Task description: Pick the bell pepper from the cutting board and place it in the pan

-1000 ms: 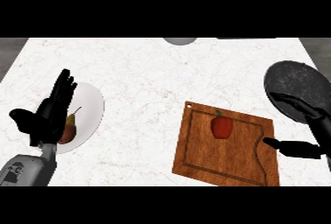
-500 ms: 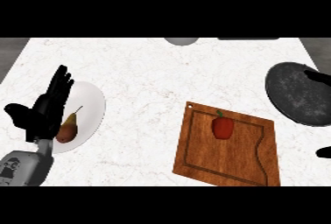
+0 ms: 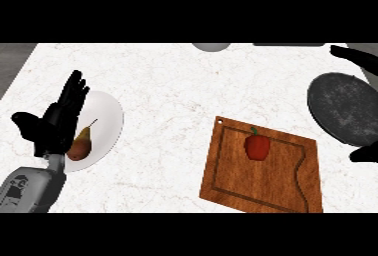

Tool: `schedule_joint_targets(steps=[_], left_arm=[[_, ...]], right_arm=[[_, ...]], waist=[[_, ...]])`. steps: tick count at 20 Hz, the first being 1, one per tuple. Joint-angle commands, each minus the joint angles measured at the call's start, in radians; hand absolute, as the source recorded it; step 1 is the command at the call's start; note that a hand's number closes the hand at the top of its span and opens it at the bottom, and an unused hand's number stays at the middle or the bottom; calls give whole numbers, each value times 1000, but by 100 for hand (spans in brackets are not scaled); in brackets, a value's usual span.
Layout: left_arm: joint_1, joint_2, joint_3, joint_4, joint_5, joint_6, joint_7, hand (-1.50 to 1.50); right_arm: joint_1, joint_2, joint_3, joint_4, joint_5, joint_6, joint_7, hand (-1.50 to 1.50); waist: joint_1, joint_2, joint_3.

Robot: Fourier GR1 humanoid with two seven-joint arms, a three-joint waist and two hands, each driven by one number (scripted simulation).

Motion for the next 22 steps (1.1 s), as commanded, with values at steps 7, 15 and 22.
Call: schedule_joint_targets(steps=[7, 15, 22], left_arm=[[21, -10, 57, 19, -19, -39, -23, 0], [58, -45, 86, 31, -36, -87, -60, 0], [36, -66, 84, 5, -76, -93, -10, 0]], right_arm=[[-78, 225, 105, -142, -12, 83, 245, -150], [-68, 318, 100, -87, 111, 168, 341, -150], [-64, 410, 102, 50, 310, 153, 299, -150]], waist=[[-10, -1, 0], [-10, 0, 1], [-6, 0, 1]])
